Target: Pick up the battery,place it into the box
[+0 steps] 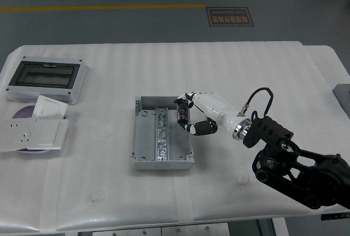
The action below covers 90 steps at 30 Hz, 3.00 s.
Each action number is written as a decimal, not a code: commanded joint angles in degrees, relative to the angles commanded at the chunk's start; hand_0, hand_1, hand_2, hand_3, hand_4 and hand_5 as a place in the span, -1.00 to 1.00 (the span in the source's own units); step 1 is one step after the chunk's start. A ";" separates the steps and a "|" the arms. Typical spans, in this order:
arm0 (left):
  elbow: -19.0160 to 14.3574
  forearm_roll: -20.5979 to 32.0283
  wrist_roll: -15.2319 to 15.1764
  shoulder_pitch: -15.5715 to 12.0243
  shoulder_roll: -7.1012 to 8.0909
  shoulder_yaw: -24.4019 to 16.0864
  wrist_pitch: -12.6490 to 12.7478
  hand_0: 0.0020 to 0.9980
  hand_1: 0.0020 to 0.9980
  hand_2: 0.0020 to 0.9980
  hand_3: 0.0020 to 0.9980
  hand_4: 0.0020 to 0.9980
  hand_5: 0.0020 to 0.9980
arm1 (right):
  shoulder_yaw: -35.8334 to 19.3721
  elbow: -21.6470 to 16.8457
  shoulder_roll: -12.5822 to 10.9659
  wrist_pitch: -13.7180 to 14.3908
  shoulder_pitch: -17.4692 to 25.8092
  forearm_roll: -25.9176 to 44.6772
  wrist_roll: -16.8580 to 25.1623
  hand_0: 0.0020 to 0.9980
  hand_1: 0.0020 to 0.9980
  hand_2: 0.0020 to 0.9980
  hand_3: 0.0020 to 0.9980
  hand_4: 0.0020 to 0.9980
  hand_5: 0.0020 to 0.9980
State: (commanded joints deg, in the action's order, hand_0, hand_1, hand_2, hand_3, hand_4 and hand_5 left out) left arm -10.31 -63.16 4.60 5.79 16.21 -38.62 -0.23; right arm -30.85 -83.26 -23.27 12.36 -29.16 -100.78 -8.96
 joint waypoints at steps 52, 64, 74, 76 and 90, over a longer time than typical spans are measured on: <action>0.00 -2.59 0.73 0.77 -0.50 -3.44 -0.30 0.25 0.26 0.18 0.24 0.22 -0.91 | 5.76 11.11 -7.63 -3.77 -7.21 7.27 -0.05 0.63 0.51 0.75 0.64 0.76 -0.31; 0.00 -2.09 0.60 0.99 -0.68 -2.93 -0.26 0.25 0.25 0.18 0.24 0.21 -0.91 | 7.47 12.14 -6.13 -2.69 -7.17 8.28 0.29 0.60 0.49 0.73 0.61 0.76 -0.30; 0.00 -2.11 0.59 1.00 -0.88 -2.85 -0.30 0.25 0.26 0.18 0.24 0.22 -0.91 | 7.27 13.72 -4.85 -1.18 -6.86 8.74 0.92 0.56 0.42 0.60 0.57 0.75 -0.28; 0.00 -2.14 0.60 1.01 -0.90 -2.86 -0.31 0.25 0.26 0.18 0.24 0.22 -0.91 | 7.24 13.96 -4.70 -0.99 -6.78 8.75 0.97 0.56 0.42 0.60 0.57 0.75 -0.28; 0.00 -1.21 0.32 1.19 -1.15 -1.97 -0.18 0.25 0.26 0.18 0.25 0.25 -0.89 | 7.12 15.29 -3.59 0.08 -6.08 8.79 1.19 0.46 0.27 0.34 0.40 0.43 -0.54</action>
State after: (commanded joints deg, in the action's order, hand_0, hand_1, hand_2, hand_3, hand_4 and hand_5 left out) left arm -10.31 -64.37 4.92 6.98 15.05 -40.59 -0.41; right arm -23.73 -67.98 -26.85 12.44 -35.24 -91.99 -7.77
